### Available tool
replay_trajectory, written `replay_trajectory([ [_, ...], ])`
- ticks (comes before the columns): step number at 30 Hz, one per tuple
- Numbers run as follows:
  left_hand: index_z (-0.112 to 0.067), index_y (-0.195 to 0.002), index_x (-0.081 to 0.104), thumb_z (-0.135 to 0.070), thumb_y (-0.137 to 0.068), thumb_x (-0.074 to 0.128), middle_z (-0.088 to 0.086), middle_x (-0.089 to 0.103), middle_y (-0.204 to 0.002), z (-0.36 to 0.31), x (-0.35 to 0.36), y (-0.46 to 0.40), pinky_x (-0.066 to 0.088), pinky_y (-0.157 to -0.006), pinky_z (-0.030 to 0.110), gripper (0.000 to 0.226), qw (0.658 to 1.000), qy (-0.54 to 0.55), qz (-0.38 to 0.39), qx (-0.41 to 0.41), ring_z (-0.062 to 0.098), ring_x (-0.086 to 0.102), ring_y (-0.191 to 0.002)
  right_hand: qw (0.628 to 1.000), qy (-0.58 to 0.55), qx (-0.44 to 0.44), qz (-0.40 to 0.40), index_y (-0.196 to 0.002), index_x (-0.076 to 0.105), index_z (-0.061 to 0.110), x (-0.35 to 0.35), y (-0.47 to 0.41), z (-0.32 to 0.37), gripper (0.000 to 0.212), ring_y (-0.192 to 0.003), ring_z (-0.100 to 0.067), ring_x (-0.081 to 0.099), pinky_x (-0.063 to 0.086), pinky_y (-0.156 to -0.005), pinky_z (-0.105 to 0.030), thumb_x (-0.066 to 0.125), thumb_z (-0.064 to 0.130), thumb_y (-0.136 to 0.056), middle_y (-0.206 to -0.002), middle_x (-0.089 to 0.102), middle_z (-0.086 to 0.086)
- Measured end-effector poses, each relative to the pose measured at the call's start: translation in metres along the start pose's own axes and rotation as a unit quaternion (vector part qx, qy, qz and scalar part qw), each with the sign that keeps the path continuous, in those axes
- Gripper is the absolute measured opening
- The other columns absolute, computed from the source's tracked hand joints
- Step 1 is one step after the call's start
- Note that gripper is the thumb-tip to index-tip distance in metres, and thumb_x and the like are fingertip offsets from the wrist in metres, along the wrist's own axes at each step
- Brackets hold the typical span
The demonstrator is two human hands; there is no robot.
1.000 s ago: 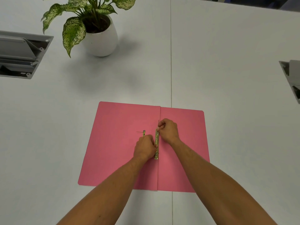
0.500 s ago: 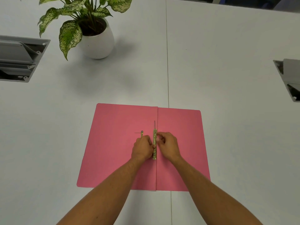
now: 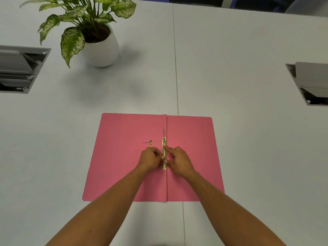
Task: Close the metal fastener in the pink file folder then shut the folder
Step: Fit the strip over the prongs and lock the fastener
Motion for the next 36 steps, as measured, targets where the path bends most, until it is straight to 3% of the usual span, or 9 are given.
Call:
replay_trajectory([
  [2, 0.001, -0.086, 0.071, -0.01, -0.078, 0.077, 0.018, 0.075, -0.082, 0.004, 0.0, 0.003, 0.058, -0.078, 0.036, 0.015, 0.999, 0.037, 0.016, -0.017, 0.022, 0.066, -0.071, 1.0, 0.017, -0.004, 0.009, -0.136, 0.047, 0.026, -0.001, -0.002, 0.003, 0.053, -0.093, -0.03, 0.052, 0.046, -0.079, -0.038, 0.065, 0.026, -0.087, -0.09, 0.046, -0.006],
  [4, 0.004, -0.088, 0.069, -0.012, -0.076, 0.08, 0.022, 0.073, -0.08, 0.006, 0.001, 0.008, 0.056, -0.071, 0.035, 0.023, 0.997, 0.064, 0.033, -0.035, 0.023, 0.063, -0.066, 1.0, 0.027, -0.003, 0.014, -0.136, 0.048, 0.026, -0.002, -0.004, 0.005, 0.05, -0.093, -0.031, 0.052, 0.047, -0.078, -0.039, 0.062, 0.022, -0.088, -0.089, 0.045, -0.006],
  [8, 0.001, -0.079, 0.068, -0.005, -0.077, 0.078, 0.013, 0.069, -0.064, 0.011, 0.005, 0.017, 0.052, -0.049, 0.023, 0.012, 0.991, 0.1, 0.045, -0.072, 0.012, 0.058, -0.043, 1.0, 0.026, 0.005, 0.012, -0.133, 0.052, 0.023, -0.001, -0.006, 0.005, 0.047, -0.096, -0.031, 0.052, 0.047, -0.082, -0.041, 0.063, 0.019, -0.087, -0.093, 0.049, -0.011],
  [10, -0.002, -0.073, 0.066, 0.001, -0.078, 0.075, 0.014, 0.069, -0.062, 0.013, 0.007, 0.02, 0.052, -0.047, 0.022, 0.01, 0.988, 0.114, 0.048, -0.091, 0.012, 0.06, -0.042, 1.0, 0.021, 0.007, 0.009, -0.133, 0.052, 0.023, -0.001, -0.005, 0.005, 0.048, -0.096, -0.03, 0.052, 0.047, -0.082, -0.04, 0.065, 0.02, -0.087, -0.092, 0.047, -0.008],
  [15, -0.004, -0.071, 0.062, 0.011, -0.079, 0.066, 0.018, 0.068, -0.068, 0.014, 0.014, 0.026, 0.057, -0.05, 0.029, 0.017, 0.983, 0.144, 0.041, -0.105, 0.023, 0.065, -0.051, 1.0, 0.011, 0.018, 0.014, -0.133, 0.052, 0.022, -0.001, -0.007, 0.002, 0.052, -0.097, -0.03, 0.053, 0.045, -0.081, -0.038, 0.069, 0.02, -0.084, -0.096, 0.052, -0.01],
  [19, -0.005, -0.072, 0.062, 0.01, -0.078, 0.066, 0.02, 0.07, -0.072, 0.014, 0.014, 0.027, 0.06, -0.057, 0.034, 0.017, 0.991, 0.103, 0.015, -0.089, 0.025, 0.066, -0.053, 0.999, 0.004, 0.029, 0.02, -0.132, 0.053, 0.023, 0.0, -0.01, 0.0, 0.054, -0.098, -0.027, 0.053, 0.046, -0.083, -0.037, 0.072, 0.023, -0.082, -0.097, 0.052, -0.007],
  [25, 0.002, -0.079, 0.068, 0.003, -0.078, 0.07, 0.025, 0.074, -0.078, 0.019, 0.01, 0.026, 0.063, -0.069, 0.044, 0.002, 0.995, 0.069, -0.006, -0.077, 0.029, 0.071, -0.063, 0.999, 0.009, 0.031, 0.034, -0.132, 0.053, 0.024, 0.001, -0.013, -0.002, 0.063, -0.089, -0.019, 0.049, 0.042, -0.076, -0.03, 0.079, 0.025, -0.074, -0.092, 0.046, -0.001],
  [31, 0.002, -0.075, 0.07, -0.003, -0.078, 0.07, 0.022, 0.075, -0.074, 0.016, 0.012, 0.029, 0.062, -0.071, 0.043, 0.005, 0.998, 0.041, -0.009, -0.056, 0.027, 0.07, -0.063, 0.998, 0.027, 0.021, 0.049, -0.135, 0.05, 0.023, 0.002, -0.016, -0.002, 0.07, -0.087, -0.017, 0.045, 0.041, -0.075, -0.029, 0.08, 0.029, -0.072, -0.091, 0.044, 0.0],
  [36, -0.006, -0.071, 0.07, 0.0, -0.078, 0.066, 0.018, 0.074, -0.073, 0.013, 0.018, 0.034, 0.061, -0.073, 0.042, 0.01, 0.999, 0.009, -0.032, -0.027, 0.03, 0.071, -0.066, 0.998, 0.022, 0.032, 0.042, -0.134, 0.051, 0.022, 0.002, -0.016, -0.003, 0.07, -0.098, -0.023, 0.053, 0.041, -0.077, -0.028, 0.081, 0.026, -0.071, -0.093, 0.045, 0.0],
])
Point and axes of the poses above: each hand's wrist, its own y-axis away from the middle knuckle, its own x-axis out of the palm, z = x × y, the point moved 4 cm from there along -y, towards the middle knuckle
